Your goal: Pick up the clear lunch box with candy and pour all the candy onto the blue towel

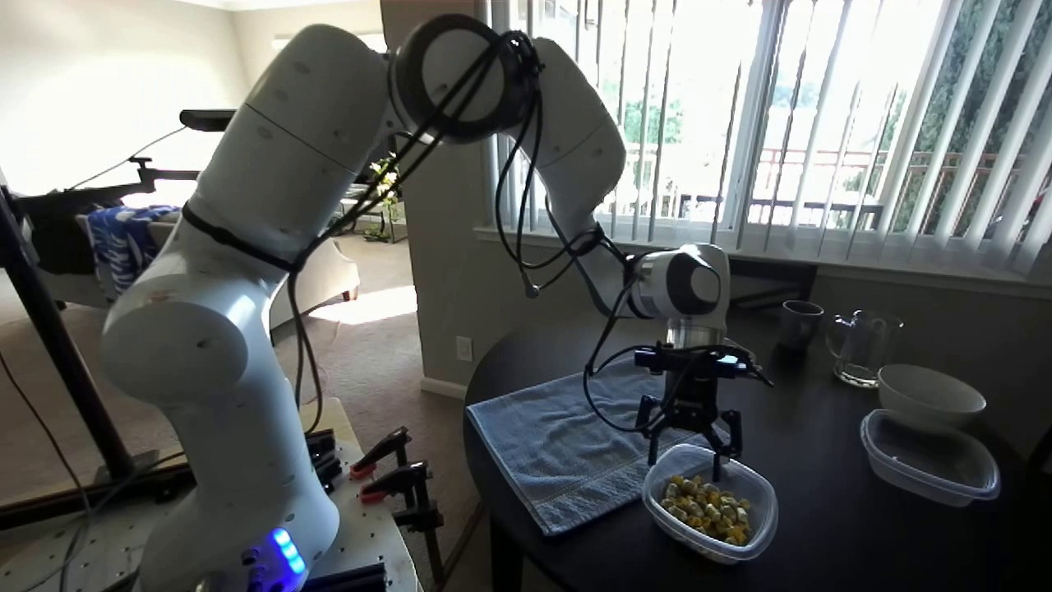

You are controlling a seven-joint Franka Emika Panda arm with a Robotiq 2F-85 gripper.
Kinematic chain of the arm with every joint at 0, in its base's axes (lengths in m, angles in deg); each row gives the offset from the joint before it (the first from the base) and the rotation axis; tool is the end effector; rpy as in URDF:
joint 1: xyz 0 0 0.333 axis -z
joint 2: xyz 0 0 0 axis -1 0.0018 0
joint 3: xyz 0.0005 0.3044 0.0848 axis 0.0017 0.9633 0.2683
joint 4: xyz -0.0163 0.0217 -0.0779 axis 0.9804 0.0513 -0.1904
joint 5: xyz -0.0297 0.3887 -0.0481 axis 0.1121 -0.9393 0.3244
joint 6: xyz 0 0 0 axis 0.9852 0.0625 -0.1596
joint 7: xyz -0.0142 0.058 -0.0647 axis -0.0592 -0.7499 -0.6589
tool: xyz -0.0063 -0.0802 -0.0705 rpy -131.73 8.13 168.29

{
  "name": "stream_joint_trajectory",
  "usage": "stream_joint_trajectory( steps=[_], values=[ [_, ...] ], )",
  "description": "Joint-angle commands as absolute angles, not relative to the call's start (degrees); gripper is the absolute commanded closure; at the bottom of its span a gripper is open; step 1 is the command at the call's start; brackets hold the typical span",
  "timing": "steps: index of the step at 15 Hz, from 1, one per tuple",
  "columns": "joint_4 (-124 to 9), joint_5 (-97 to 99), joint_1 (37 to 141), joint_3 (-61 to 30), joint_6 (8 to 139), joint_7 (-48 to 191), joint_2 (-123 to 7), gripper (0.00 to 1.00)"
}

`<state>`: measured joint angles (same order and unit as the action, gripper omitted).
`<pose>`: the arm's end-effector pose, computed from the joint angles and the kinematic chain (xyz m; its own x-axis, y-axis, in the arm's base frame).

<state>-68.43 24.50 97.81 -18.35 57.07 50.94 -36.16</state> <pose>0.5801 -0.1760 0.1534 0.8231 0.2257 -0.5212 0.3784 -0.9023 0.2068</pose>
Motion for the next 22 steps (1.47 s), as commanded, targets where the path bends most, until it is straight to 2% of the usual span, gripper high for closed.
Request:
stream_joint_trajectory(
  steps=[1, 5, 11, 22],
  values=[
    [-58.4, 23.4, 98.2, -18.5, 46.2, 46.5, -29.2, 0.0],
    [-54.0, 24.5, 98.5, -17.2, 40.2, 41.0, -26.5, 0.0],
    [-56.8, 28.5, 97.6, -15.8, 35.4, 31.6, -27.3, 0.0],
    [-62.6, 30.3, 99.2, -14.2, 50.2, 24.5, -28.6, 0.0]
  ],
)
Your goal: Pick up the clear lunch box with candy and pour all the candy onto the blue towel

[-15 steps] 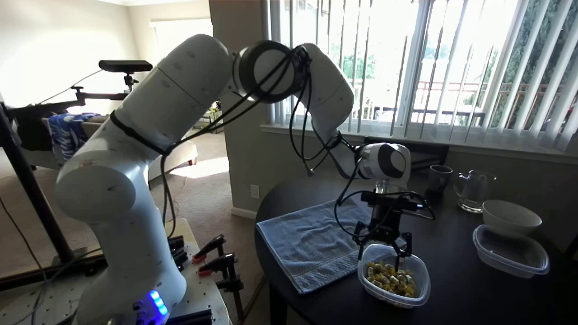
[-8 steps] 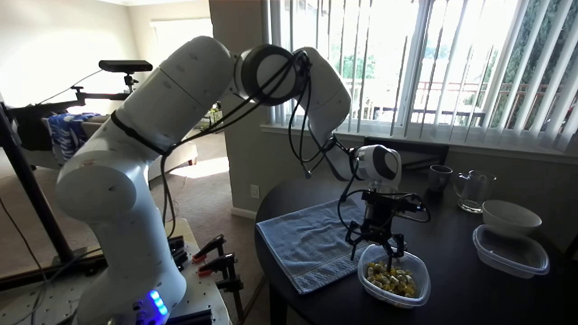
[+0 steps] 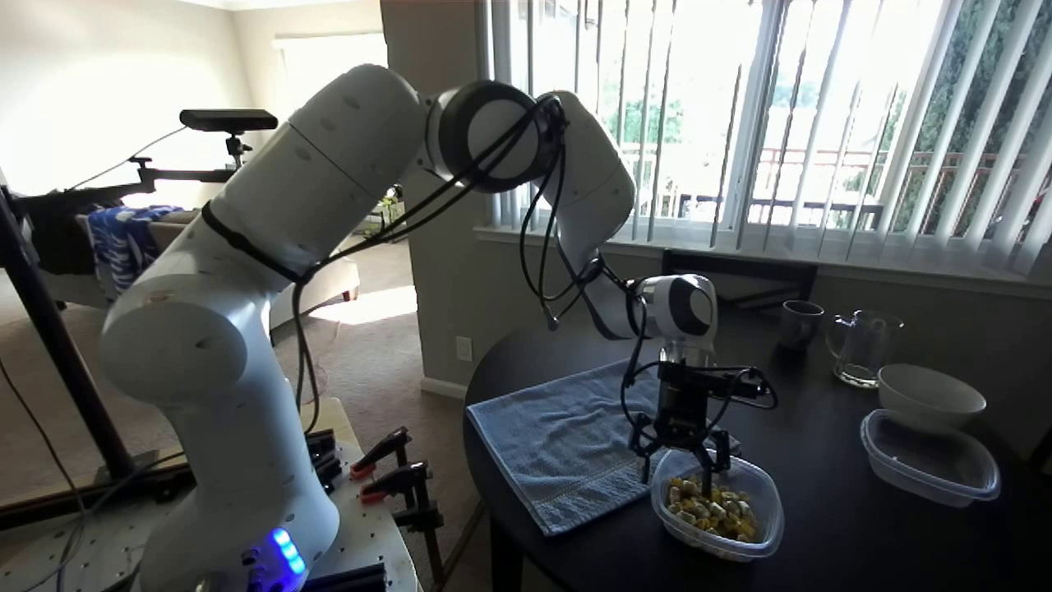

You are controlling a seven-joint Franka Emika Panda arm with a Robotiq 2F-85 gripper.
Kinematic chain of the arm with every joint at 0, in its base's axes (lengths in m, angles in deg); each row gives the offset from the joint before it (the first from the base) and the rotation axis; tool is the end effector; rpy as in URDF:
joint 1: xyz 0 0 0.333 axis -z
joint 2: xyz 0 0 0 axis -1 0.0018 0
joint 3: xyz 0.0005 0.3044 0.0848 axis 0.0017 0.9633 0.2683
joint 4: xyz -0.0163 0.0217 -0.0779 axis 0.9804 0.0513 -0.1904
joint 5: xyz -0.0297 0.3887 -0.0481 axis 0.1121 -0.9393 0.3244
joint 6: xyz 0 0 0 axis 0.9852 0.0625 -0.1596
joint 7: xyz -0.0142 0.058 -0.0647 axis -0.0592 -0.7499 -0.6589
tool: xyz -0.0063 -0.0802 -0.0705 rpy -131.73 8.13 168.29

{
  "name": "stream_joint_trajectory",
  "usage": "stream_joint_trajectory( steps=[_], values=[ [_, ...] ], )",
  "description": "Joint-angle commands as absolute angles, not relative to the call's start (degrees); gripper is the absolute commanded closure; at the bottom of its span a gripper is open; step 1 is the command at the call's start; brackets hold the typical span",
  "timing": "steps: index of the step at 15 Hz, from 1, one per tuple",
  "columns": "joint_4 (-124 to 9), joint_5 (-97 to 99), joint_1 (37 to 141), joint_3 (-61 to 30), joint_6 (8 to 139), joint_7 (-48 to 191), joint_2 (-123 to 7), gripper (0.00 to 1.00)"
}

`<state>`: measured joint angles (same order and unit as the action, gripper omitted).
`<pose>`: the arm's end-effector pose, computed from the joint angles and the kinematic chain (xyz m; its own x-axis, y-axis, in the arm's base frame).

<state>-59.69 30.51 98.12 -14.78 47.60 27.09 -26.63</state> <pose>0.5913 -0.1597 0.1004 0.4457 0.5712 -0.6893 0.7199 -0.6863 -0.1033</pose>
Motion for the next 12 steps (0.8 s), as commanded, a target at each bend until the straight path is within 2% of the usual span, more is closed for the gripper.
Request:
stream_joint_trajectory(
  steps=[1, 2, 12],
  values=[
    [-62.9, 30.1, 99.3, -14.3, 50.8, 24.4, -28.7, 0.08],
    [-63.3, 30.3, 99.3, -14.4, 51.5, 24.4, -28.8, 0.26],
    [-65.3, 30.4, 98.8, -15.3, 54.1, 27.3, -29.7, 0.92]
  ],
)
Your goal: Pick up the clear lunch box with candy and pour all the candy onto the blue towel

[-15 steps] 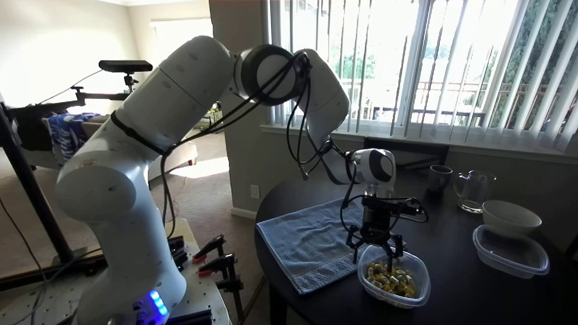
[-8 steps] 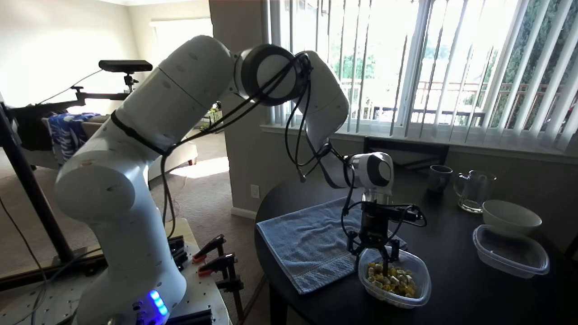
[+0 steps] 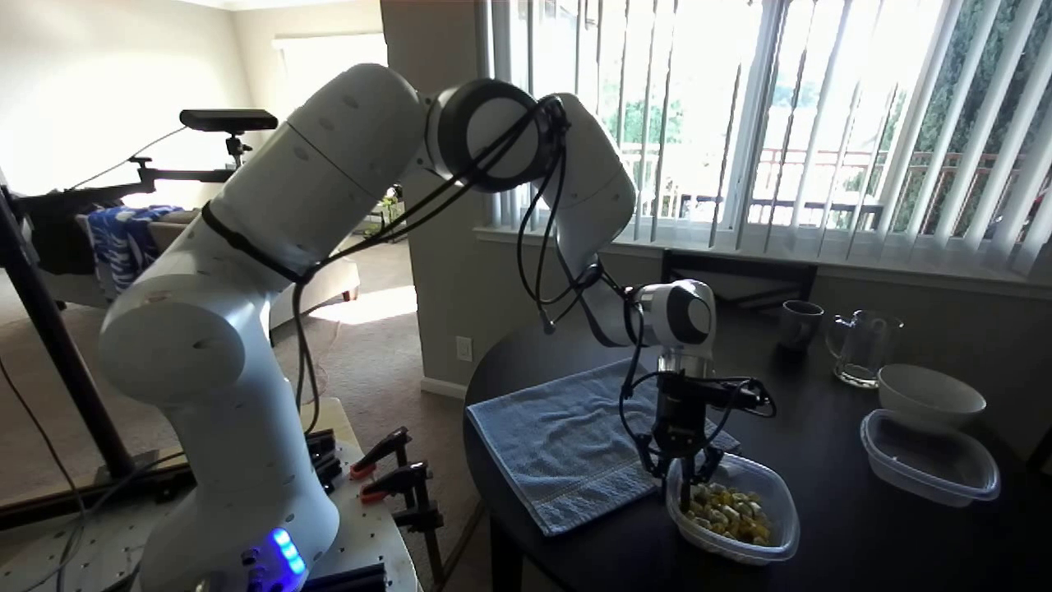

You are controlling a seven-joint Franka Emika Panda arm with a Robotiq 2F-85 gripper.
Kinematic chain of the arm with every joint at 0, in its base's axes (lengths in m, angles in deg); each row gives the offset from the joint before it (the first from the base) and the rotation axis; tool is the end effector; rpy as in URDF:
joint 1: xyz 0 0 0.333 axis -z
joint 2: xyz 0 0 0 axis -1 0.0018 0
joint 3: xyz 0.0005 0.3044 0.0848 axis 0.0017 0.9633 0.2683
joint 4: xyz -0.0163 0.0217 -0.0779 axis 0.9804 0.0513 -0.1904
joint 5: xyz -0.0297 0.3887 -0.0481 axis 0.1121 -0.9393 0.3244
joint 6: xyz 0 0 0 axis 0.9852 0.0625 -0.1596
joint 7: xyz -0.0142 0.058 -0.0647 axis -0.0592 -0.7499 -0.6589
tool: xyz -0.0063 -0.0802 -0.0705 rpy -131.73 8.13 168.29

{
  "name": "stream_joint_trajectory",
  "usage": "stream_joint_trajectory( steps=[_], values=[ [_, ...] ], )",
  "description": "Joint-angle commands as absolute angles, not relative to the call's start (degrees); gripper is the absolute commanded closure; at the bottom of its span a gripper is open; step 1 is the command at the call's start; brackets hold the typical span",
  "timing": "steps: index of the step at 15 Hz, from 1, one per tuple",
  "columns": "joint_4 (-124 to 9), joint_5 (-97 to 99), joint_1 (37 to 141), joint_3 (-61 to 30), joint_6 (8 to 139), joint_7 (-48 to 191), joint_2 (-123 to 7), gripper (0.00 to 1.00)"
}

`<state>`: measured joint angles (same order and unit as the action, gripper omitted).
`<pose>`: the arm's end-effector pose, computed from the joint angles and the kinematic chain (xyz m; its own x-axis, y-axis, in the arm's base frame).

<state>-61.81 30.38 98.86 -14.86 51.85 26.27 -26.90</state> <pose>0.5856 -0.1629 0.0916 0.4535 0.6026 -0.6566 0.7361 -0.6686 -0.1052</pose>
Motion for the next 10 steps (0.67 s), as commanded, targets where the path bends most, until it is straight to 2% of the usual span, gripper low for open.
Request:
stream_joint_trajectory(
  steps=[1, 4, 10],
  values=[
    [-65.8, 31.1, 98.1, -15.9, 54.7, 29.6, -30.1, 0.94],
    [-66.8, 33.0, 96.2, -17.5, 55.8, 36.3, -31.2, 0.98],
    [-67.2, 36.4, 94.2, -18.1, 55.0, 44.6, -33.0, 0.95]
  ],
)
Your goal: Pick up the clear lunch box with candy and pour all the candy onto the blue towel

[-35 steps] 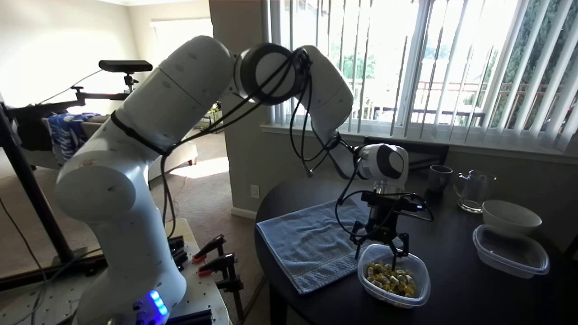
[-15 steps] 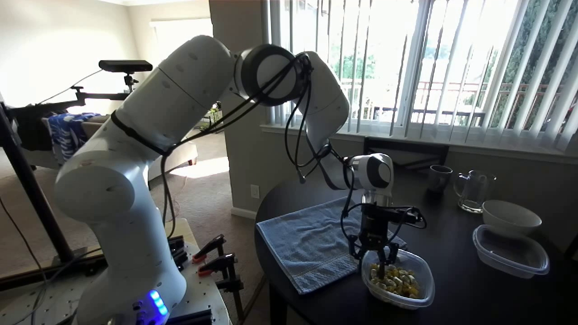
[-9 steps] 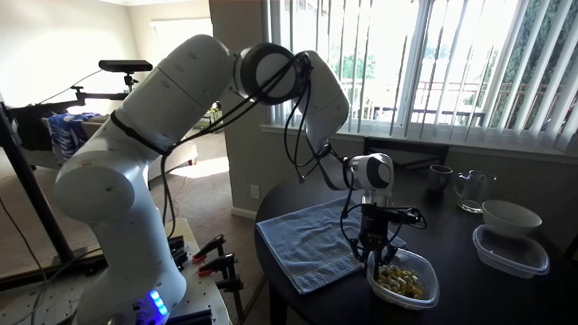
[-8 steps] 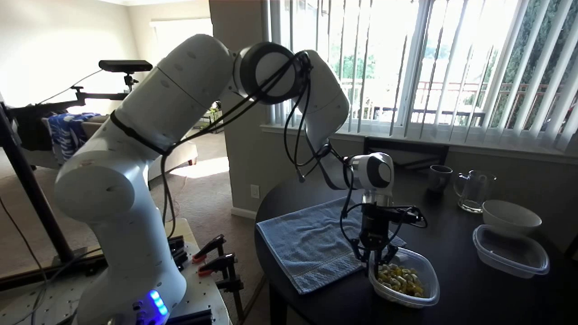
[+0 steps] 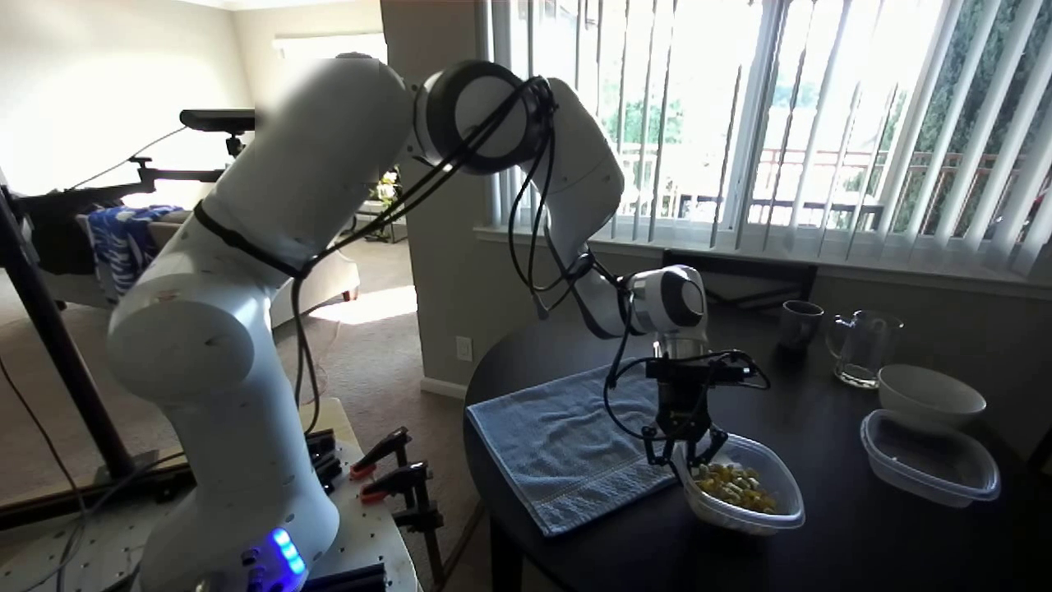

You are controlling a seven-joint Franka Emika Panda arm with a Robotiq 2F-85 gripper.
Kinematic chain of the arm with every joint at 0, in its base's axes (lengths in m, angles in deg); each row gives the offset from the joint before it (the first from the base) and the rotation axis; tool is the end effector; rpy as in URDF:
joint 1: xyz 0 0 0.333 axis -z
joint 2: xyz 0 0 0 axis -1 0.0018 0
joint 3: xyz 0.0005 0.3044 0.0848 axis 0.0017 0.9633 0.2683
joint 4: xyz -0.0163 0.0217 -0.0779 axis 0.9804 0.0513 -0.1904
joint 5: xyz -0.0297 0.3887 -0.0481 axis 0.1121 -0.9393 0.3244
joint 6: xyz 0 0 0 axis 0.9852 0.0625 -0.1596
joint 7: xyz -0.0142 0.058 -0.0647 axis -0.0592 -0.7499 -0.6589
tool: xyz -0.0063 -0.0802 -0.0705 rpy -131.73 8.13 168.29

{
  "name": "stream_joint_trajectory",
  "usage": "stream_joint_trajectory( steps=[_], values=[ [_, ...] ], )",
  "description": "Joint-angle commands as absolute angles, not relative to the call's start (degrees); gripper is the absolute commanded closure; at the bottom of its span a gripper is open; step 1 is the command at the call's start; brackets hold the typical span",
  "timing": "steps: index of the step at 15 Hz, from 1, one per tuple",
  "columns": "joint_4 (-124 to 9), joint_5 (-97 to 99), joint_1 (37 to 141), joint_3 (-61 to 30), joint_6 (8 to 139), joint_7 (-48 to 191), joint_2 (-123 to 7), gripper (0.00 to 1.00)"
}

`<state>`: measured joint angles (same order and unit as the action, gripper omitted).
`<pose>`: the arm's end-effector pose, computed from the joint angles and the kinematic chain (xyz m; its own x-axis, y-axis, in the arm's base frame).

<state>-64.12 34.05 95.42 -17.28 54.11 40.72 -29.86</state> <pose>0.5920 -0.1528 0.1140 0.6038 0.4392 -0.6652 0.6694 -0.7325 0.1240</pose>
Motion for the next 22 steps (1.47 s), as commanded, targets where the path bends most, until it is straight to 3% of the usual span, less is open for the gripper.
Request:
stream_joint_trajectory(
  steps=[1, 7, 14, 18, 22],
  values=[
    [-67.1, 36.9, 94.0, -18.1, 54.9, 45.6, -33.1, 0.95],
    [-73.0, 35.7, 94.4, -14.0, 56.4, 41.4, -40.0, 0.96],
    [-81.4, 18.4, 95.4, -5.8, 51.4, 28.2, -51.9, 0.96],
    [-77.7, 15.6, 95.1, -5.3, 45.1, 14.5, -51.9, 0.96],
    [-64.8, 13.5, 94.1, -6.4, 29.8, 5.1, -44.6, 0.96]
  ],
)
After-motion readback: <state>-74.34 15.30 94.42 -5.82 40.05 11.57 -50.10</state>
